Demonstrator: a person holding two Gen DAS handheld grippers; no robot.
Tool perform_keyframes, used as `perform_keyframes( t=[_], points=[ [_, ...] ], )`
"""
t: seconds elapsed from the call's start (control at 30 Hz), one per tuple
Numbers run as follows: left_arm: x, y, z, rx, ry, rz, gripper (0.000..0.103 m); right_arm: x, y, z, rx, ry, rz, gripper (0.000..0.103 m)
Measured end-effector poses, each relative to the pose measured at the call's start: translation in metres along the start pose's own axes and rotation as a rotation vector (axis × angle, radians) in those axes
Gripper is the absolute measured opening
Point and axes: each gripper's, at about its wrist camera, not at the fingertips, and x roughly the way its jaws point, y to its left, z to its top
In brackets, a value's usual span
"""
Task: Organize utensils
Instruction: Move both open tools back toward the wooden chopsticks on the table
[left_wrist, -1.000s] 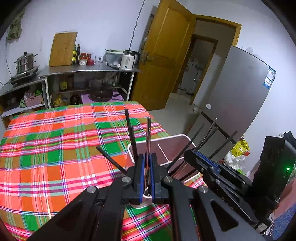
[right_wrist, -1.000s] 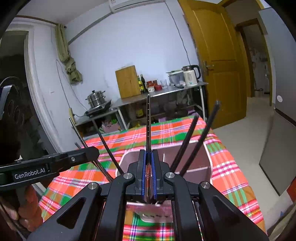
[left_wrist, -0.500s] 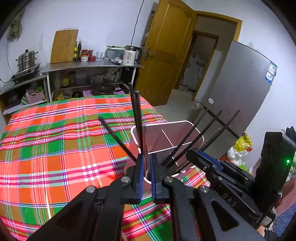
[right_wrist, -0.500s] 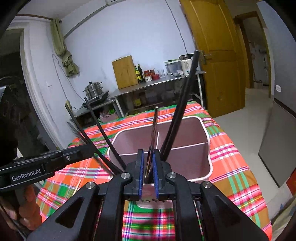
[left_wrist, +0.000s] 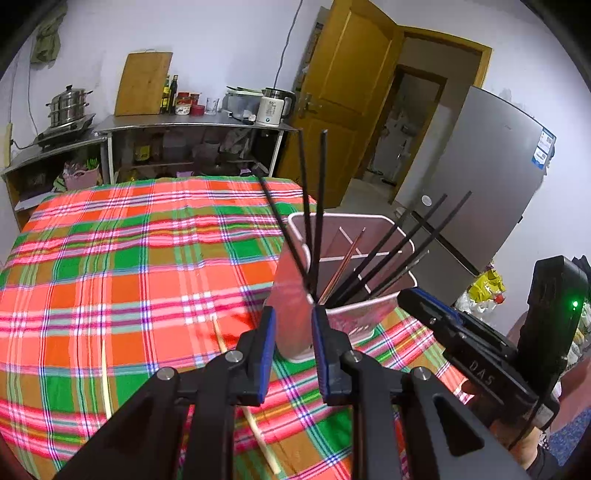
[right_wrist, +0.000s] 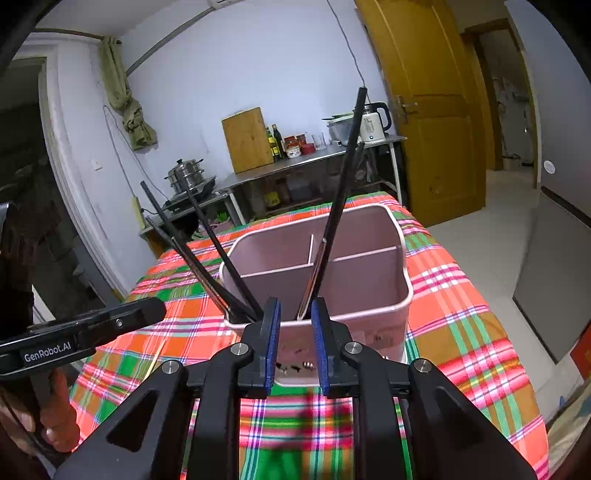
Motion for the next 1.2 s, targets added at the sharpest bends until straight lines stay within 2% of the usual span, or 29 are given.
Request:
perform_keyframes(
  t=[0.53, 1.2],
  points=[
    [-0.017, 0.03, -0.068, -0.056, 0.036, 0.049, 0.021, -0.007, 0.016, -0.044, -0.033, 0.081, 0.046, 0.018],
    [-0.028, 0.056, -0.1, -0.108, 0.047, 0.104, 0.021, 0.003, 0.052, -0.072, -0.095, 0.153, 0.077, 0.018]
  ],
)
